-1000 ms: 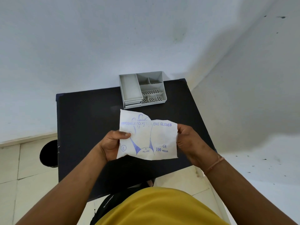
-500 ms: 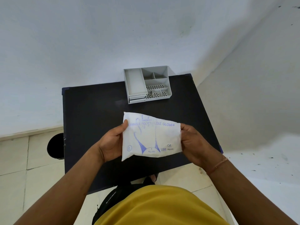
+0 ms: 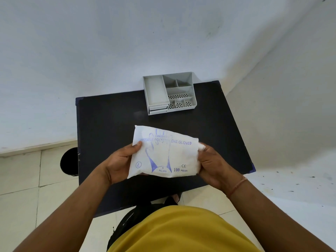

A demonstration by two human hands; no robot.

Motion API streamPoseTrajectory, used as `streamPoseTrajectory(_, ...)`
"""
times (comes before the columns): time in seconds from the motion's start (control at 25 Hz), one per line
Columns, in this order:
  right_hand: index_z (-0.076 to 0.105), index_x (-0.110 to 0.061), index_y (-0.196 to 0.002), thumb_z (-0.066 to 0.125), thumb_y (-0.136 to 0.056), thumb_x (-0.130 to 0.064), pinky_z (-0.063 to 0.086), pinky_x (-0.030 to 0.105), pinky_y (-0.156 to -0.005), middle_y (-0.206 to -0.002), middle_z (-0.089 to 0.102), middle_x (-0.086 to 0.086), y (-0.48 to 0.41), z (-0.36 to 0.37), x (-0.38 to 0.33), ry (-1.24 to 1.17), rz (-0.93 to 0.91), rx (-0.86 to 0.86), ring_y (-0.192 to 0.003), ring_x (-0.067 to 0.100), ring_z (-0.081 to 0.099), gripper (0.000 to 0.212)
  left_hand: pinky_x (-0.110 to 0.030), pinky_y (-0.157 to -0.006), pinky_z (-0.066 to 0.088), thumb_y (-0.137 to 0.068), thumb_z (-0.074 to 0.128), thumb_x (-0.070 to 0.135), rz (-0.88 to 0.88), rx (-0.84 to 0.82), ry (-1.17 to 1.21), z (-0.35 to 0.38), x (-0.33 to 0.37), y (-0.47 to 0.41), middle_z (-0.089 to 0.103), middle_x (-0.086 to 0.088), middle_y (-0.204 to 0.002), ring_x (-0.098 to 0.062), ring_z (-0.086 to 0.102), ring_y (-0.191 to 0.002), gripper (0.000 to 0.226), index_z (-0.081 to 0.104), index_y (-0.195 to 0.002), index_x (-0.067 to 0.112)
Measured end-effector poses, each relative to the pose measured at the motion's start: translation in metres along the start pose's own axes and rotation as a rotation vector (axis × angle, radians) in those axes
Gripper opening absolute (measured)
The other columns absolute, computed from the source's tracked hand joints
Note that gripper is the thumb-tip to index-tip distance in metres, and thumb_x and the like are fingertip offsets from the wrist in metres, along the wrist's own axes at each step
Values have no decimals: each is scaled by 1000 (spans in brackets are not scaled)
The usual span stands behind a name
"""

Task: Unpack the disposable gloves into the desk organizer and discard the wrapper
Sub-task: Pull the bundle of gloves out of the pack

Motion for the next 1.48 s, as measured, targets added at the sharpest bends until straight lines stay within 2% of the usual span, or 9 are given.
streamPoseTrajectory(0.2,74,-20,-109,52,-105,-12,64,43,-74,-104,78,10,4,2,-1,281,-25,35,-91,27,76,24,-58,-83,67,-79,85,3,1,-45,-114,-8,-3,-6,72,-28,-137,-47,76,-112,48,79,-126,10)
streamPoseTrajectory(0.36,69,-19,-112,66,-96,-9,63,47,-80,-101,74,11,10,-41,-17,418,-45,170,-96,32,72,18,-56,-78,68,-48,108,17,-20,55,-85,-58,-6,-7,74,-26,-133,-46,77,-111,82,79,-125,10)
streamPoseTrajectory(0.56,60,-23,-126,79,-89,-25,59,53,-95,-121,66,13,14,-96,-24,435,21,281,-112,33,65,42,-58,-83,67,-95,68,2,-115,383,-170,-152,-32,-12,72,-24,-138,-45,76,-111,44,64,-138,12)
streamPoseTrajectory(0.72,57,-29,-136,88,-80,-29,51,70,-97,-135,60,17,0,-105,-18,137,12,185,-125,48,59,64,-66,-102,57,-96,72,10,-162,645,-484,-183,-47,-8,75,-23,-126,-44,73,-109,35,67,-131,9)
streamPoseTrajectory(0.88,64,-21,-114,72,-94,-19,63,38,-83,-113,68,10,8,-82,-53,345,-134,324,-106,29,68,22,-52,-100,52,-93,76,22,98,975,-1043,-143,8,23,70,-18,-137,-47,67,-121,49,64,-137,3)
streamPoseTrajectory(1.08,67,-31,-109,63,-99,-20,62,30,-81,-98,72,-3,26,-6,-99,951,-535,483,-87,14,71,16,-60,-109,53,-104,60,44,23,252,-62,0,3,1,75,-19,-136,-40,72,-124,42,69,-133,14)
streamPoseTrajectory(1.16,67,-25,-128,63,-87,-11,57,38,-100,-123,74,2,28,45,-84,1314,-808,358,-113,22,70,43,-62,-104,56,-104,53,56,22,62,187,60,4,-10,73,-20,-138,-43,71,-123,59,65,-142,13)
streamPoseTrajectory(1.28,49,-30,-145,63,-85,-24,36,56,-118,-155,52,4,17,79,-40,1611,-819,73,-149,27,40,62,-56,-110,54,-105,55,47,24,-25,413,97,6,-30,71,-22,-135,-39,70,-120,64,57,-152,4)
streamPoseTrajectory(1.48,23,-44,-157,74,-83,-44,25,45,-122,-171,19,-10,54,0,-71,1208,-780,230,-157,12,15,89,-64,-115,46,-111,45,28,143,-35,477,126,20,-56,66,-30,-143,-46,70,-124,50,59,-147,-3)
Point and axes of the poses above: each hand's wrist, its own y-axis away from the middle knuckle, its own z-axis out of the palm, x = y × z, the point moved 8 cm from there along -y, towards the middle knuckle
